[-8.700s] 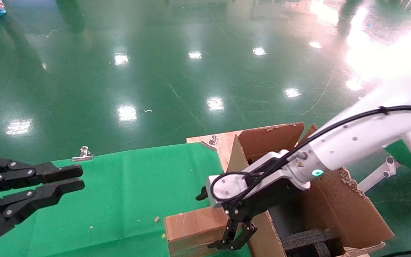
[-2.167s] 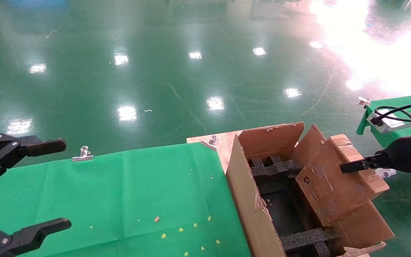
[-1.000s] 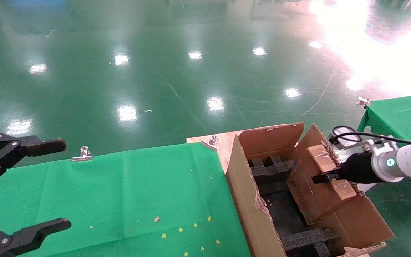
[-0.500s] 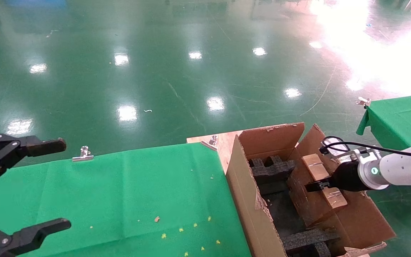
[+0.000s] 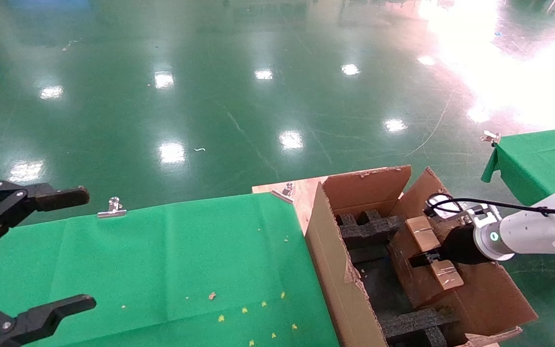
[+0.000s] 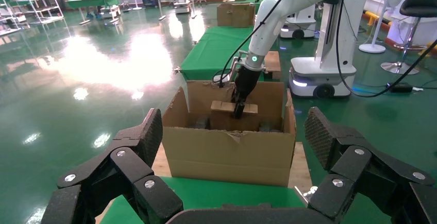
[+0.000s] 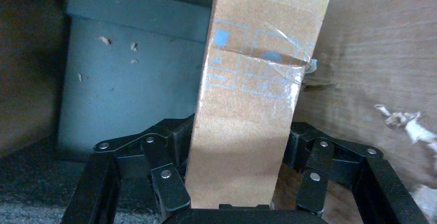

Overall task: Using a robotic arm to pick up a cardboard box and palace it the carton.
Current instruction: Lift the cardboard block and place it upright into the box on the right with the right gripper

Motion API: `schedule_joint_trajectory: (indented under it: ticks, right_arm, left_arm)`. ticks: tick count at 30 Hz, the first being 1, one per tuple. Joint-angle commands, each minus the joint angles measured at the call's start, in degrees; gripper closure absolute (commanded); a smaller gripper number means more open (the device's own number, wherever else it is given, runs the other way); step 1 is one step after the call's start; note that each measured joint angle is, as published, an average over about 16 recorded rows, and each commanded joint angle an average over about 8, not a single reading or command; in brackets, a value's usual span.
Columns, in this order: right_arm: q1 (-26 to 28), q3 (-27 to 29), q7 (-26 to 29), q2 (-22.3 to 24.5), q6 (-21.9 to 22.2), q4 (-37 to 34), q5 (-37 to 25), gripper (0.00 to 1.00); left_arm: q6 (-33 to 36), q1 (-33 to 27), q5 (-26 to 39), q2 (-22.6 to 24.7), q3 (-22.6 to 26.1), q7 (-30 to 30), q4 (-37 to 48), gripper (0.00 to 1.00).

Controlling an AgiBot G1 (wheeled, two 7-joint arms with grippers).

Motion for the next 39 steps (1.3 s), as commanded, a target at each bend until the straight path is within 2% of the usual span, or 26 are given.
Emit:
schedule_joint_trajectory:
  ticks: [1,7,8,9,27,39]
  right_arm:
    - [-0.64,0.33,-1.01,-0.62,-0.55,-1.25,0.5,0.92]
    - [-1.58,0.99,-2.46,-1.54,-1.46,-3.2,1.34,0.17]
    - [-1.66,1.03,-2.53,-1.6,-1.52,-3.32,1.4,0.06]
    - [-1.74,1.09,-2.63,-1.67,-1.61,-3.46,1.47,0.0]
    - [-1.09,0.81,-2.32,-1.14,-1.63,-2.65,1.05,0.0]
    - [1.37,0.57,-2.49,0.63,-2.33,-0.14,0.12,0.0]
  left_arm:
    - [0.0,0.0,0.0,0.0,0.0,0.0,0.0,0.0]
    - [-0.01,0.01,-0.02,-0.01,0.0,0.0,0.01,0.0]
    - [-0.02,0.01,-0.02,-0.01,0.0,0.01,0.01,0.0]
    - [-0.02,0.01,-0.02,-0.01,0.0,0.01,0.02,0.0]
    - [-0.02,0.0,-0.02,-0.01,0.01,0.01,0.03,0.0]
    - [-0.01,-0.01,-0.03,-0.01,0.03,0.02,0.04,0.0]
